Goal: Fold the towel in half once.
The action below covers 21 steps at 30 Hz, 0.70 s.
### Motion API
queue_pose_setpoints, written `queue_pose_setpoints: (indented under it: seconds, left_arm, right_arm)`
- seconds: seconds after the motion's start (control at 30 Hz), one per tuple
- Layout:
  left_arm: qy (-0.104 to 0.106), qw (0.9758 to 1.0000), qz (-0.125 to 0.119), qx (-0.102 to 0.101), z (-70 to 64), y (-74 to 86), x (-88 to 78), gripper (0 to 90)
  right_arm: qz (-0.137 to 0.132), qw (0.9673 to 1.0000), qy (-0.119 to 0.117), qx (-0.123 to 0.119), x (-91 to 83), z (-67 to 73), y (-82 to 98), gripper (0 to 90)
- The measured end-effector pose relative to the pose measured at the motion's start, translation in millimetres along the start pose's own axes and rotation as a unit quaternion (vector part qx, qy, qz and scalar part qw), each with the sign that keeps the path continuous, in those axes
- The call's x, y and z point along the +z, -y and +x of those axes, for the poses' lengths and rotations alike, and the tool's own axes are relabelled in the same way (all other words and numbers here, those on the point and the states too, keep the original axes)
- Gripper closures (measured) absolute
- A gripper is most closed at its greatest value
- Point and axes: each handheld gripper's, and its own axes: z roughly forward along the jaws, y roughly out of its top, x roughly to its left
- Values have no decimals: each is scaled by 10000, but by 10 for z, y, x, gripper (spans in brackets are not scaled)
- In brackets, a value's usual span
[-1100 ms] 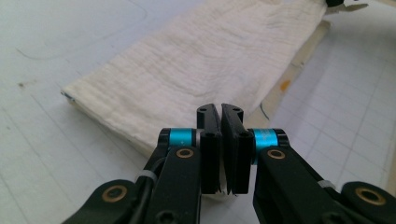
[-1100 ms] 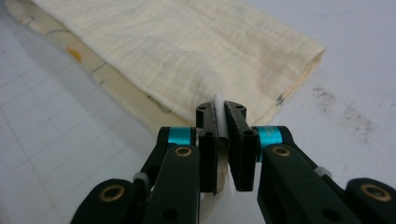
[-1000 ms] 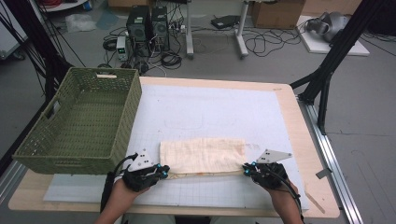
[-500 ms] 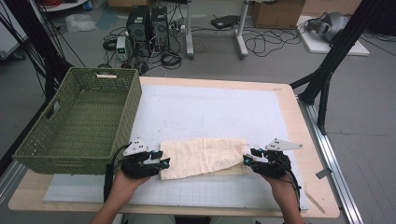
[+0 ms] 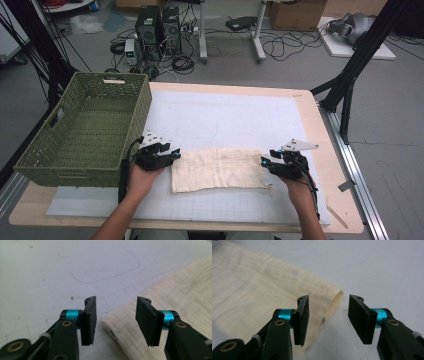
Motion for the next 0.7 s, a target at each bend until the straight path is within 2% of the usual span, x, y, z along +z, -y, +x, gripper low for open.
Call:
queue_pose_setpoints:
  seconds: [0.1, 0.17, 0.2, 0.23, 0.3, 0.33, 0.37, 0.4, 0.43, 0.47, 0.5, 0.6, 0.7]
  left_arm:
    - [-50, 9999, 139, -41, 29, 0, 103, 492]
    - [-36, 9996, 259, -75, 41, 15, 165, 500]
    - [-36, 9993, 355, -52, 43, 28, 187, 506]
    - [-92, 9994, 331, 43, 34, 31, 188, 511]
    - [-165, 9991, 351, 195, 37, 34, 174, 591]
    - [-76, 9991, 356, 201, 47, 36, 165, 672]
    - [-20, 9991, 366, 205, 47, 37, 161, 776]
    - [5, 9990, 373, 248, 38, 36, 161, 824]
    - [-12, 9988, 363, 335, 22, 34, 166, 847]
    - [-40, 9989, 323, 347, 16, 32, 174, 857]
    - [-49, 9990, 309, 318, 20, 29, 177, 860]
    - [-210, 9996, 28, 165, 60, 7, 178, 864]
    - [-322, 9993, -140, 92, 103, -58, 190, 864]
  right_arm:
    - [-29, 9998, 153, 150, 205, -67, -109, 470]
    - [3, 9995, 43, 303, 332, -118, -160, 471]
    - [119, 9994, -8, 335, 395, -131, -176, 476]
    - [266, 9992, -12, 293, 459, -135, -184, 491]
    - [519, 9982, -121, 281, 563, -149, -162, 556]
    - [586, 9977, -186, 302, 586, -153, -147, 593]
    - [550, 9980, -169, 277, 586, -152, -135, 651]
    - [554, 9980, -200, 234, 573, -157, -128, 732]
    - [562, 9979, -207, 233, 563, -156, -122, 813]
    - [553, 9976, -325, 251, 552, -161, -112, 843]
    - [553, 9977, -333, 187, 543, -149, -102, 851]
    - [522, 9984, -216, 74, 508, -129, -97, 859]
    - [307, 9995, 83, 87, 460, -128, -98, 860]
